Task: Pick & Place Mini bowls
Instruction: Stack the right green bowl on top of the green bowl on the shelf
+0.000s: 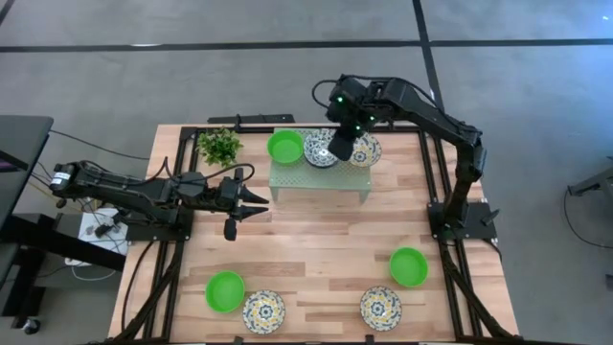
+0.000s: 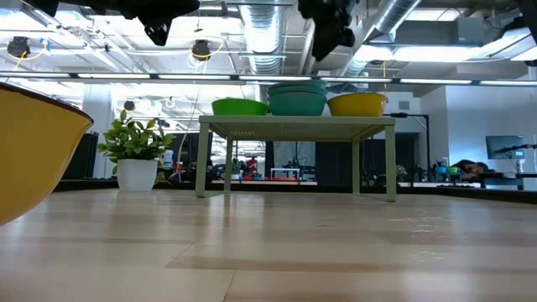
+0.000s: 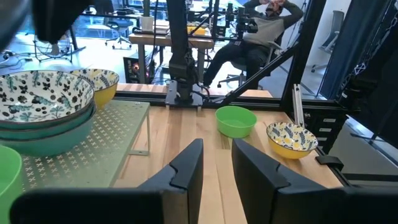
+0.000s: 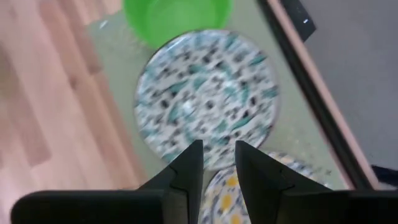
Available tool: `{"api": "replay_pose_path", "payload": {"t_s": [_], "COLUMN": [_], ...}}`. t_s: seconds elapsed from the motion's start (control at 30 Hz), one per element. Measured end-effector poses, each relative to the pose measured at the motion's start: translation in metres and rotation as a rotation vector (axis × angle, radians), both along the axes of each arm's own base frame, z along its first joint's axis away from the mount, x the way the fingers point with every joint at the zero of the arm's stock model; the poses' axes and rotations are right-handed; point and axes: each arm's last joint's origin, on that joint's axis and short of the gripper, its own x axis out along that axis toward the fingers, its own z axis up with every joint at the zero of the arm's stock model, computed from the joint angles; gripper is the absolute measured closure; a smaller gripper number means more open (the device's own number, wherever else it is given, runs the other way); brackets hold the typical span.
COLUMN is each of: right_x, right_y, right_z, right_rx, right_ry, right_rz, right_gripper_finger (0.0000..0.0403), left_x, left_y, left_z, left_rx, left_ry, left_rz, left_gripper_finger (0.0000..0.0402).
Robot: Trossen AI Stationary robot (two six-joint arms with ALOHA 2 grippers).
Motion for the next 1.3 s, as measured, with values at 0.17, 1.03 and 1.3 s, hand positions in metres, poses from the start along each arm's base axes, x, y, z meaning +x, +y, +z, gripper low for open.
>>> {"api": "replay_pose_path", "payload": {"t_s": [0.17, 1.03, 1.3], "right_x": [-0.003, -0.111, -0.16], "right_y": [0.027, 0.143, 0.169], "right_z": [0.007, -0.039, -0.113], "right_rx": [0.045, 0.078, 0.262], "right_ry": [0.056, -0.075, -0.131], "right_rz": [0.024, 0.027, -0.067], "right_gripper_finger": [0.0313, 0.0316, 0.0316], "left_x": [0.0, 0.0, 0.0], "left_y": [0.0, 0.0, 0.0], "left_z": [0.0, -0.002, -0.001], "left_rx": [0.0, -0.001, -0.001], "left_ry": [0.0, 0.016, 0.015], "left_rz": [0.0, 0.0, 0.0], "left_gripper_finger": [0.0316, 0.0316, 0.0316]}}
